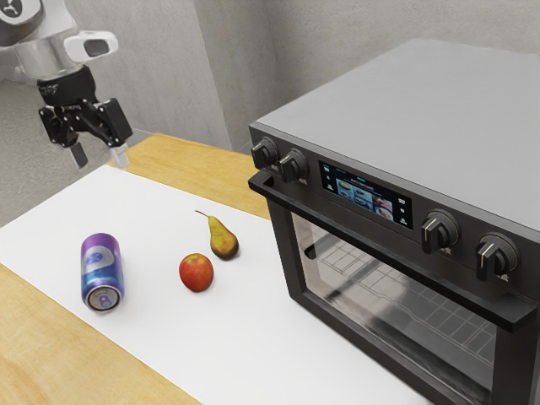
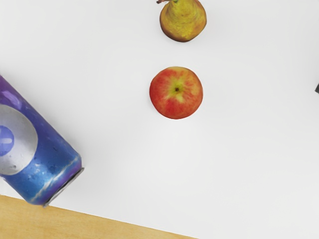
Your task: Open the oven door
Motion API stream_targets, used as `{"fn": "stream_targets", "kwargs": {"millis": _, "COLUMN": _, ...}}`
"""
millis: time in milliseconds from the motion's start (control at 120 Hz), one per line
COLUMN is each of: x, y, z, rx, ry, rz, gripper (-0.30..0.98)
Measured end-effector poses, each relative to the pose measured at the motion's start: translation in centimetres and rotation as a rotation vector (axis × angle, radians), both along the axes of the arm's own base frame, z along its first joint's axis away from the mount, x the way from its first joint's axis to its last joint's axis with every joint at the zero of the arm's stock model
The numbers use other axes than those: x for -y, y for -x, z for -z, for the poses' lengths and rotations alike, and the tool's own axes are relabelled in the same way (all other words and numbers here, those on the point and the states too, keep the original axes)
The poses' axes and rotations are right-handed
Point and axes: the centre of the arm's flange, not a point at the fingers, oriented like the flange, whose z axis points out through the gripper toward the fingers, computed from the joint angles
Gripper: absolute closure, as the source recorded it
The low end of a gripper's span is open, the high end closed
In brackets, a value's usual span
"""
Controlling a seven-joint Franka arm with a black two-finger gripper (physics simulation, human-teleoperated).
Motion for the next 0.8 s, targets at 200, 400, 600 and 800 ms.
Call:
{"fn": "stream_targets", "kwargs": {"millis": 200, "x": 1.6, "y": 4.1, "z": -7.7, "rx": 0.154, "ry": -0.126, "rz": 0.01, "gripper": 0.02}}
{"fn": "stream_targets", "kwargs": {"millis": 400, "x": 47.7, "y": 19.6, "z": -20.4, "rx": 0.645, "ry": -0.533, "rz": 0.986, "gripper": 0.02}}
{"fn": "stream_targets", "kwargs": {"millis": 600, "x": 64.2, "y": 28.5, "z": -13.0, "rx": 0.699, "ry": -0.594, "rz": 1.563, "gripper": 0.02}}
{"fn": "stream_targets", "kwargs": {"millis": 800, "x": 55.1, "y": 19.1, "z": -5.5, "rx": 0.556, "ry": -0.632, "rz": 1.551, "gripper": 0.02}}
